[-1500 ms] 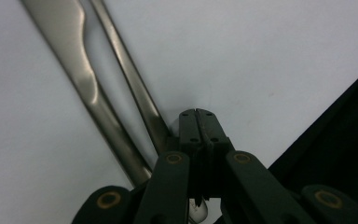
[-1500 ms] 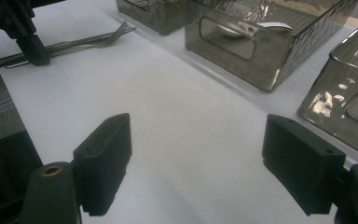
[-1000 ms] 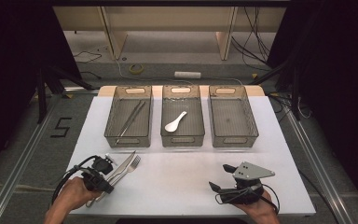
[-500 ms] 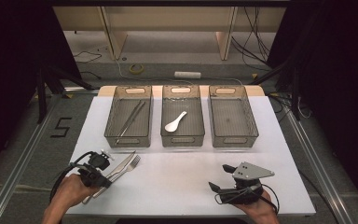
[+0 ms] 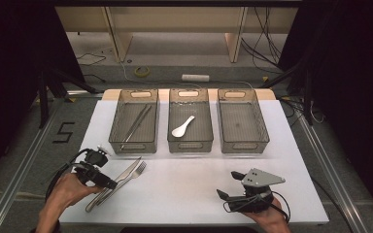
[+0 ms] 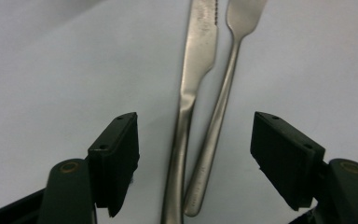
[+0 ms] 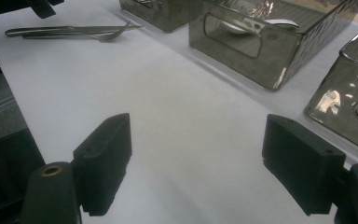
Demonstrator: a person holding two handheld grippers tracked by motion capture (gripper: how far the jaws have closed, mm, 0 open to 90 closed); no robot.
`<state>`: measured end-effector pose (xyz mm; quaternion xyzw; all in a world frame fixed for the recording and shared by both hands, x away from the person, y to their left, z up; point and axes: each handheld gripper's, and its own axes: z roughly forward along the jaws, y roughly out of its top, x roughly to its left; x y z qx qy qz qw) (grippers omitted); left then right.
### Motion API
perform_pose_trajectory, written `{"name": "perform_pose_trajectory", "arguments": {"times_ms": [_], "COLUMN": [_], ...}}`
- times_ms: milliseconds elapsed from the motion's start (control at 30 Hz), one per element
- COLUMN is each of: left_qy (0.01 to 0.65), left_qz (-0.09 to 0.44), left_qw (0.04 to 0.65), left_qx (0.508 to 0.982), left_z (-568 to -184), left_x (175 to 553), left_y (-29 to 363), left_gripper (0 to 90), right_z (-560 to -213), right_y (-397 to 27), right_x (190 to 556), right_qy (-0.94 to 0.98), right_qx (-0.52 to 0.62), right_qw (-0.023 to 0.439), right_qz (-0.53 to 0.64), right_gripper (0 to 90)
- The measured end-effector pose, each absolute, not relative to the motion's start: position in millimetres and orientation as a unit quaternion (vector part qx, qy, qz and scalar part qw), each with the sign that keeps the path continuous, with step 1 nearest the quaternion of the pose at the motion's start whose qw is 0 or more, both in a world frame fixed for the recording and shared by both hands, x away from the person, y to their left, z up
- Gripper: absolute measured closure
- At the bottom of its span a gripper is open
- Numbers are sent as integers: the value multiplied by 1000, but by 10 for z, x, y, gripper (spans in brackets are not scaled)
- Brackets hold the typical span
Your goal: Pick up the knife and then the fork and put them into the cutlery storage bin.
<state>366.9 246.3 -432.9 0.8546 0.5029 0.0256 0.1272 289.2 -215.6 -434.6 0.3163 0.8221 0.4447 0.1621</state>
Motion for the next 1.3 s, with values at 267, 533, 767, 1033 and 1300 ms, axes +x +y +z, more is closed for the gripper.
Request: {"name": "perform_pose_trajectory", "arguments": {"times_ms": [267,533,767,1033,1300], "left_qy": [493,481,473,462,455], "left_qz": [26,38,29,29,25], "left_qw": [108,95,77,68,61], "left_qx": [863,871,877,884,888], "left_z": [-4473,-4531,-4585,-4592,-4607], "left_x": [3693,3714,3708,3699,3680], "left_y": [2496,2485,2462,2420,2409], "left_gripper": [263,412,516,629,688], "right_z": [-4346,-4343,-4346,-4345,-4343], "right_y": [-2139,-2147,-2149,-2151,-2155], "right_x": [2893,2891,2891,2886,2887], "right_qy": [824,824,824,824,825], "right_qx": [314,313,313,314,314], "right_qw": [161,162,162,162,163], "right_qz": [444,445,444,443,442], "right_gripper": [249,249,249,249,249]}}
